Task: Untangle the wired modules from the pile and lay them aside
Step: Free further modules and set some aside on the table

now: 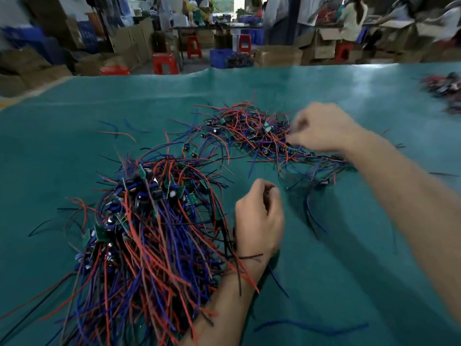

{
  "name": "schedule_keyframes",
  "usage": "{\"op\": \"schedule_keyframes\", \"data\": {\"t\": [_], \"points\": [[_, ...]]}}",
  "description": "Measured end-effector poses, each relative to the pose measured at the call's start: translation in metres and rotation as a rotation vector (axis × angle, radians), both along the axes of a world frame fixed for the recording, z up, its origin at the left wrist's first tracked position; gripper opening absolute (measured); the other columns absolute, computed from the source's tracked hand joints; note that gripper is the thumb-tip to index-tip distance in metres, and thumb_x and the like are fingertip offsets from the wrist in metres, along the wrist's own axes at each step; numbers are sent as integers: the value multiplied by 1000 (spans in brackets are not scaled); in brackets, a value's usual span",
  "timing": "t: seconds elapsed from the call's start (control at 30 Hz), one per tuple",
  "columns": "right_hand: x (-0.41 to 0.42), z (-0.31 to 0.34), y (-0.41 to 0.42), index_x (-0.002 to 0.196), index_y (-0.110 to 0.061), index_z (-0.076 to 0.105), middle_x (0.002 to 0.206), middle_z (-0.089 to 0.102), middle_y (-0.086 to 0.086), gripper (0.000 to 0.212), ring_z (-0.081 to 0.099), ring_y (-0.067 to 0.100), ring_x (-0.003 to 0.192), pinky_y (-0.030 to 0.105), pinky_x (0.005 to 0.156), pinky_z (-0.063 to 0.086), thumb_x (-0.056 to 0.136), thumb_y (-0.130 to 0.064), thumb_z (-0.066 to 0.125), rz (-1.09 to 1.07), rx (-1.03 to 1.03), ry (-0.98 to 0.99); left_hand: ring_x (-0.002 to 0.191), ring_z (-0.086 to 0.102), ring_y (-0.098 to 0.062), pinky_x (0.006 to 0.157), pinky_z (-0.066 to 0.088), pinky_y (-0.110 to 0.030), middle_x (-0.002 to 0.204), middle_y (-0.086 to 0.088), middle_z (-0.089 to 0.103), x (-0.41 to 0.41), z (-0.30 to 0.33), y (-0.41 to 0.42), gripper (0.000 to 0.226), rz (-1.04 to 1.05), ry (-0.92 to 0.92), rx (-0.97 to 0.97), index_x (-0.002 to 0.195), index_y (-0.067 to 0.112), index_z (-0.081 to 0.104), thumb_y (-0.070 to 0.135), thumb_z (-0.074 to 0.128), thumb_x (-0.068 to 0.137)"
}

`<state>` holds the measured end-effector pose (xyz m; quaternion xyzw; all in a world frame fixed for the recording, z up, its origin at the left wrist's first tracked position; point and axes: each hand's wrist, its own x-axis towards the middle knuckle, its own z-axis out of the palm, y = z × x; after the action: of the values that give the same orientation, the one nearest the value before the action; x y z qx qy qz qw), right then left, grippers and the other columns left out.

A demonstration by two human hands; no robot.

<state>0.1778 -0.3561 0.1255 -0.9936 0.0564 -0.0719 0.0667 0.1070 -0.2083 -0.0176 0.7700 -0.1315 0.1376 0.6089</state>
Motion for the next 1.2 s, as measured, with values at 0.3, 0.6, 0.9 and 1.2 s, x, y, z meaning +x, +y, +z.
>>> {"op": "schedule_keyframes", "data": {"t": [0.3, 0.6, 0.9, 1.2], "points": [[-62, -97, -55, 78, -32, 65, 88, 73, 0, 25, 67, 28, 100, 35, 89, 52, 76, -51, 81, -282, 306, -7, 70, 67, -21, 65, 56, -43, 69, 1, 66, 1, -2, -1, 17, 12, 11, 3, 86, 19, 58, 32, 49, 92], [-80, -105, -45, 77, -35, 76, 73, 72, -7, 20, 66, 17, 70, 48, 78, 60, 66, -19, 69, -408, 900, -579, 69, 65, -18, 65, 57, -44, 69, 2, 67, 2, -4, -1, 13, 7, 34, -11, 94, 23, 58, 33, 49, 93], [-86, -107, 22, 92, -29, 68, 93, 73, -12, 39, 68, 12, 67, 28, 67, 56, 70, 1, 78, 99, 924, -503, 65, 63, 0, 67, 53, -27, 70, 9, 68, -3, 2, 1, 28, -79, -27, 3, 94, 16, 66, 37, 48, 98], [-88, -102, 25, 108, -6, 61, 119, 74, 12, 44, 74, 23, 96, 25, 80, 58, 81, 28, 51, 238, 1723, -79, 68, 63, -14, 68, 56, -45, 82, 4, 70, 2, -1, 2, 22, -68, 54, -121, 97, 12, 55, 34, 54, 91]]}}
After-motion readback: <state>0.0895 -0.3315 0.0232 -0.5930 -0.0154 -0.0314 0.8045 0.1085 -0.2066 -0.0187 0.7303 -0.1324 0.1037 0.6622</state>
